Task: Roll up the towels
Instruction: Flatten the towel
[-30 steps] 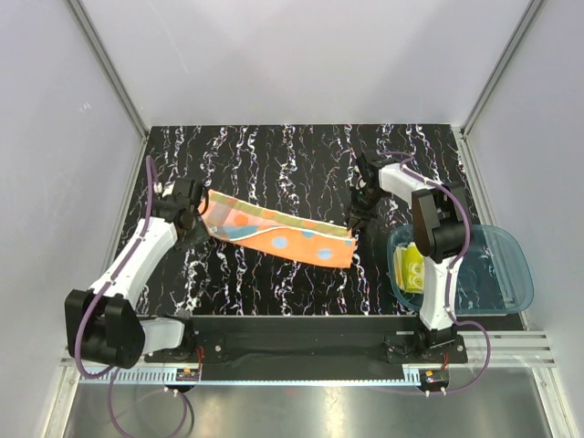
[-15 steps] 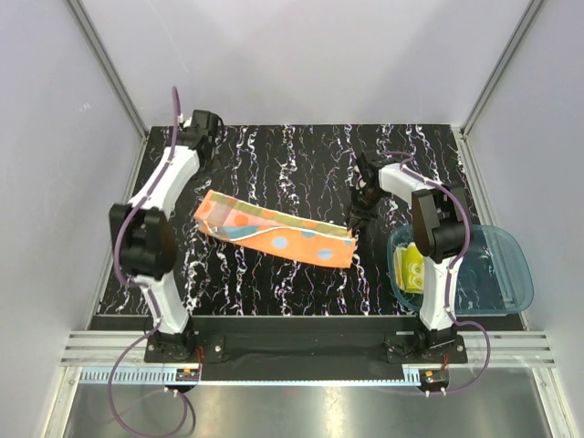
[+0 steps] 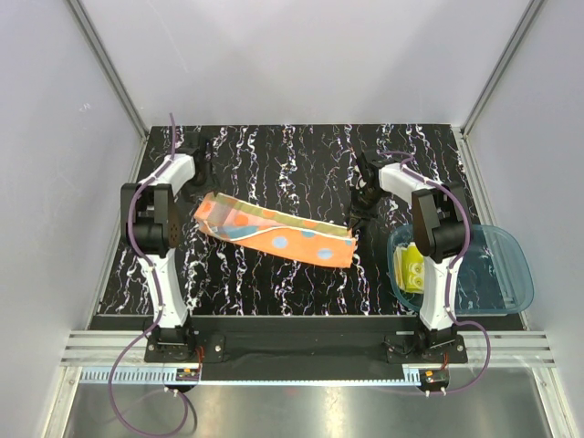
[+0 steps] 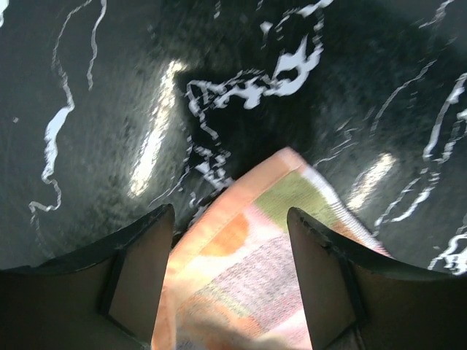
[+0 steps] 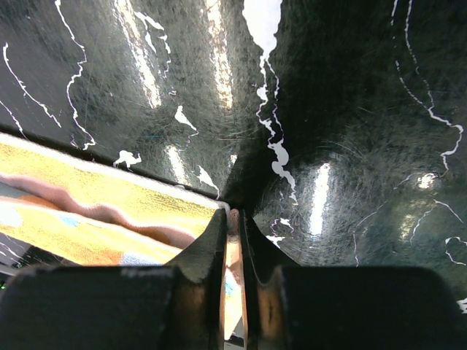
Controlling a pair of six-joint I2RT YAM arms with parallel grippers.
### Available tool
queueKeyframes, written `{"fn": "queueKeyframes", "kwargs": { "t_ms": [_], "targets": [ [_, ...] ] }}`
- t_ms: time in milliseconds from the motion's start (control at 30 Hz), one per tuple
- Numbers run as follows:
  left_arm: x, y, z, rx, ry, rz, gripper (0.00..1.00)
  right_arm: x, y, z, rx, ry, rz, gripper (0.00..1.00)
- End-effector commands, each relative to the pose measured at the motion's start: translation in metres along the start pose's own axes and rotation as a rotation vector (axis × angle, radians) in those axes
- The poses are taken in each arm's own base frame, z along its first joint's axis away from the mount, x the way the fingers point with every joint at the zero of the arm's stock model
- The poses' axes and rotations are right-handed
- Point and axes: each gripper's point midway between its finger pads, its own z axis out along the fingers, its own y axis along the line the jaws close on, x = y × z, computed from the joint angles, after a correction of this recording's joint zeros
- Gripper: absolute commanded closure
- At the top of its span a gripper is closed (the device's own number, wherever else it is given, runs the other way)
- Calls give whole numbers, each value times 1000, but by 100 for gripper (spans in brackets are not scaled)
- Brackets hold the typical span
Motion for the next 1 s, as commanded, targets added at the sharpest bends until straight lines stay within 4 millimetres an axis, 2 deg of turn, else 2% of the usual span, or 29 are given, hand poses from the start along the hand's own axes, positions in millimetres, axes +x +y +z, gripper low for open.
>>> {"fn": "queueKeyframes", "kwargs": {
  "t_ms": [0, 233, 367, 467, 500, 567, 600, 667, 733, 833, 867, 933, 967],
  "targets": [
    [-19, -19, -1, 85, -61, -8, 31, -12, 3, -1, -20, -20, -14, 100],
    [-15, -21, 18, 77, -26, -5, 34, -9, 2, 2, -21, -13, -14, 100],
    [-15, -18, 17, 52, -24, -5, 43, -9, 2, 3, -23, -11, -14, 100],
    [-16, -18, 14, 59, -31, -2, 53, -9, 3, 2, -27, -12, -15, 100],
    [-15, -17, 14, 56, -26, 1, 62, -9, 3, 3, -27, -12, -15, 100],
    [-13, -20, 16, 69, -10, 7, 69, -9, 4, 3, -29, -11, -16, 100],
    [-10, -20, 16, 70, 3, 9, 79, -9, 4, 2, -32, -12, -15, 100],
    [-6, -23, 17, 83, 19, 7, 88, -9, 4, 1, -33, -15, -16, 100],
    [-2, -24, 14, 90, 27, 5, 100, -9, 5, -1, -32, -17, -17, 100],
    [-3, -24, -1, 96, 6, 2, 100, -12, 7, -7, -38, -30, -16, 100],
    [-7, -26, -14, 117, -16, -2, 100, -14, 10, -13, -45, -45, -20, 100],
    [-3, -26, -24, 136, -17, 2, 100, -15, 15, -22, -56, -61, -23, 100],
    [-9, -27, -41, 159, -46, -2, 100, -16, 16, -27, -61, -71, -22, 100]
  ]
}}
